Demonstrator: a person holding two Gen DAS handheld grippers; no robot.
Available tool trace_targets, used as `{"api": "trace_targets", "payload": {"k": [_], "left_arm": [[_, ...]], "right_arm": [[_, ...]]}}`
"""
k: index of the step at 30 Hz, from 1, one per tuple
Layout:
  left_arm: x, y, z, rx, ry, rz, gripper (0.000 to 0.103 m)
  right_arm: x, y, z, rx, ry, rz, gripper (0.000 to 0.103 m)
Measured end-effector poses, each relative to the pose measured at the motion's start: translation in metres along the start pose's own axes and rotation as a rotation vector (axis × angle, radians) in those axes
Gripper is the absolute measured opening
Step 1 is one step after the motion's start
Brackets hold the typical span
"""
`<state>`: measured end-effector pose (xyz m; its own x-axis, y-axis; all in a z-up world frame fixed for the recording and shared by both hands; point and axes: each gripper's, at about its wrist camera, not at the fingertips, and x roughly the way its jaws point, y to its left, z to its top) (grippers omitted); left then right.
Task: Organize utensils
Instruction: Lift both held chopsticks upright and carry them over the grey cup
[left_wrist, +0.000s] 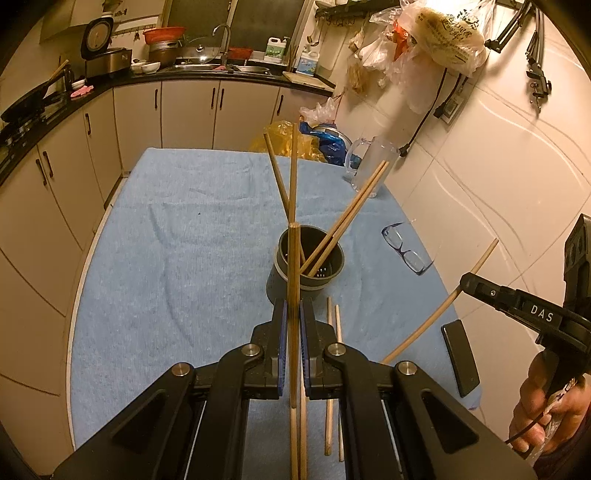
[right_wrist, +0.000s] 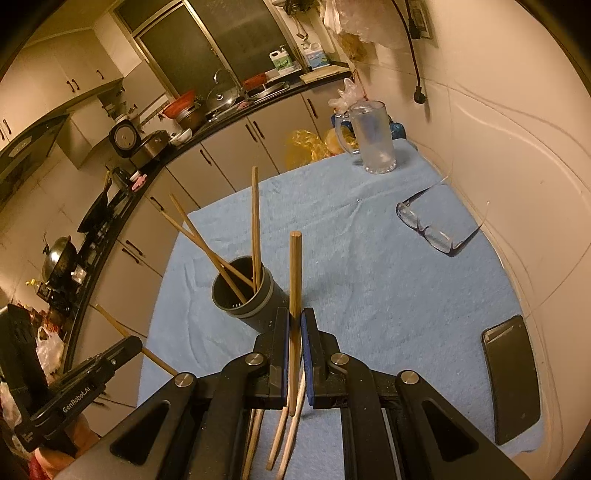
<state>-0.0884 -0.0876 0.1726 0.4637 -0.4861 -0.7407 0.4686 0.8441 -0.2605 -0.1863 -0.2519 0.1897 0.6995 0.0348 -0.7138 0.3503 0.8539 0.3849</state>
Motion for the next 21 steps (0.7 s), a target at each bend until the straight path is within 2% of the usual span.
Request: {"api": "trace_targets", "payload": {"k": [9, 21], "left_arm": [[-0.009, 0.0, 0.012, 0.005, -0.024, 0.002, 0.006], [-0.029, 0.001, 0.048, 0.014, -0.085, -0.003, 0.006]], "right_arm": [[-0.006, 0.002, 0.012, 0.019, -0.017, 0.014, 0.007], [-0.019, 0.021, 0.043, 0.004, -0.067, 0.052, 0.007]]}}
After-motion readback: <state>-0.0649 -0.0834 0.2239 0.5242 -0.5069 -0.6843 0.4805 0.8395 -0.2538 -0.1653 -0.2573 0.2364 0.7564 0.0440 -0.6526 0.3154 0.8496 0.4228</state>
